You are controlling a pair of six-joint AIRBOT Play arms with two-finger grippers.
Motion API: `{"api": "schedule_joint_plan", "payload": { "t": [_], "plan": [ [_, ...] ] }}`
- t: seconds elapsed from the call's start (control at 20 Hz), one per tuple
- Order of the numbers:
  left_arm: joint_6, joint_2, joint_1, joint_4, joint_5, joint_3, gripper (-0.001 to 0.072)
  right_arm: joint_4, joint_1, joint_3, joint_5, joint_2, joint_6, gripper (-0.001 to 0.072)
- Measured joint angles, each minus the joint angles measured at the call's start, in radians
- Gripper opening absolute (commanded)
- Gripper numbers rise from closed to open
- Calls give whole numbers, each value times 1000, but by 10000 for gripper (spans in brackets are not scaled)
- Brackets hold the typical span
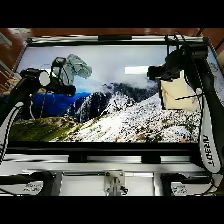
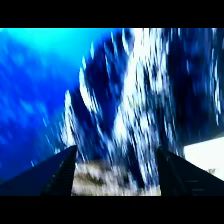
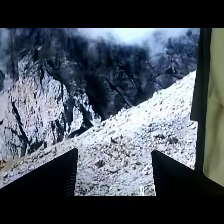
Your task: Fold the shirts.
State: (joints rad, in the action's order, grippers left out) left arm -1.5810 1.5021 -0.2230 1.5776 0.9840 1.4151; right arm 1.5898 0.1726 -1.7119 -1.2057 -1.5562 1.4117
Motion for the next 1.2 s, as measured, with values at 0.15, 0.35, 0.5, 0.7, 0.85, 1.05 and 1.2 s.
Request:
{"api": "schedule_joint_plan", "payload": {
  "t": [0.15, 0.35, 0.5, 0.7, 0.85, 1.05, 1.2],
  "plan": [
    [-42, 131, 59, 16, -108, 169, 627, 17, 0, 0, 37, 0, 0, 566],
    [-63, 335, 107, 24, -151, 378, 627, 71, 0, 0, 9, 0, -1, 566],
    [-69, 444, 117, 24, -174, 446, 627, 99, 2, 0, -47, 0, 0, 566],
    [-70, 529, 122, 26, -187, 477, 600, 113, 2, 0, -113, 0, 0, 565],
    [-72, 556, 122, 27, -188, 484, 459, 117, 2, 0, -145, 0, 0, 566],
    [-72, 571, 122, 27, -179, 488, 40, 121, 2, 0, -159, 0, 0, 565],
    [-72, 566, 120, 26, -130, 513, 38, 121, 2, 0, -164, 0, 0, 565]
  ]
}}
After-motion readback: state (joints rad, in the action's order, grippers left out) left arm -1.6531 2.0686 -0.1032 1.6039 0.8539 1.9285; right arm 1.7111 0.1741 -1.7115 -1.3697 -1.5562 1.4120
